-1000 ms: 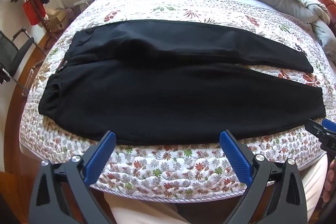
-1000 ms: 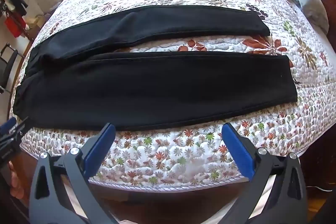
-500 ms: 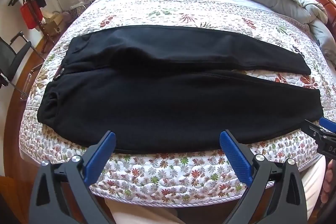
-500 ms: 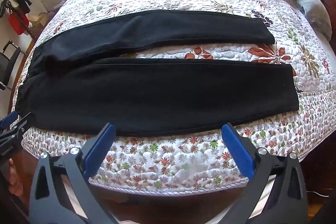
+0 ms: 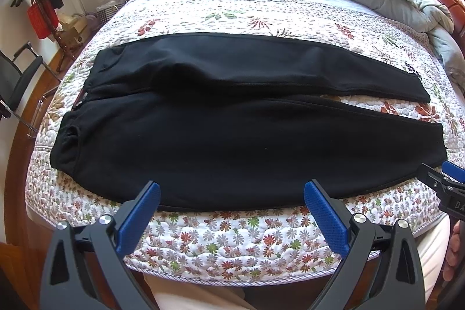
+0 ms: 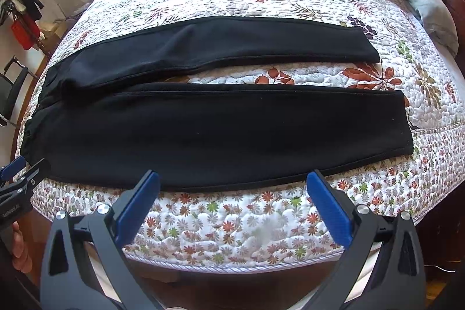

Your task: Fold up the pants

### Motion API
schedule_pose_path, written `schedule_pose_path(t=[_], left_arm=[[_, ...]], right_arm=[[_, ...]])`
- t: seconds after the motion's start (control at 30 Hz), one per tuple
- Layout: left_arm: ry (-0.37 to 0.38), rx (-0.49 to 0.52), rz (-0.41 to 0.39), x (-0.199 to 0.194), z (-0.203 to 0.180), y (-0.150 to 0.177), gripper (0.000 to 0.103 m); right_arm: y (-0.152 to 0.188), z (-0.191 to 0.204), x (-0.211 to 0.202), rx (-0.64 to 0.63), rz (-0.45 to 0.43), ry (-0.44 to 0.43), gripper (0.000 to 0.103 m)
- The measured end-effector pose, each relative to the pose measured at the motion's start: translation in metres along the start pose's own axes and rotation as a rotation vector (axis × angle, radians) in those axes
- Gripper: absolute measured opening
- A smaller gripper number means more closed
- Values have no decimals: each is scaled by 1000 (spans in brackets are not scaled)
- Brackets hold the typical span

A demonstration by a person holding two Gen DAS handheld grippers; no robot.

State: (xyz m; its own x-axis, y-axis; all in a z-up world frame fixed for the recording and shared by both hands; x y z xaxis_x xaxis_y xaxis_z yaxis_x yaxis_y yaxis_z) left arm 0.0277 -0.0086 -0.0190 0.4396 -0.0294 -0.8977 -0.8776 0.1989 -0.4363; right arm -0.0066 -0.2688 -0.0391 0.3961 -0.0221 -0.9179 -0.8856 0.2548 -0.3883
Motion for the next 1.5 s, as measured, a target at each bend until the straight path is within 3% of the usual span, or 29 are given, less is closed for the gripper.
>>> schedule_pose_path(t=[1.5], left_arm=[[5,5,4,3,-6,-7,99]], right_arm=[[-1,1,4,12,-6,-20,100]])
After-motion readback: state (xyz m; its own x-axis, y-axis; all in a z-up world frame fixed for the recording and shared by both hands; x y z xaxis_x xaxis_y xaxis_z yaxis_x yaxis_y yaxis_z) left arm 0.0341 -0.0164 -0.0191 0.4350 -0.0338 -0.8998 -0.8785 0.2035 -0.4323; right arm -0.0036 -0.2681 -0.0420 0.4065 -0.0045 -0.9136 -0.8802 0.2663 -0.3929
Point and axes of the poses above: each gripper's, at about its wrist camera, not at the fingertips, and x roughly the way its jaws point, z to its left, y to its underside, the point moved 3 cm from there along x, roughly the way its jaws point, and after that the axes turned 4 degrees about x, right-handed, at the moved point
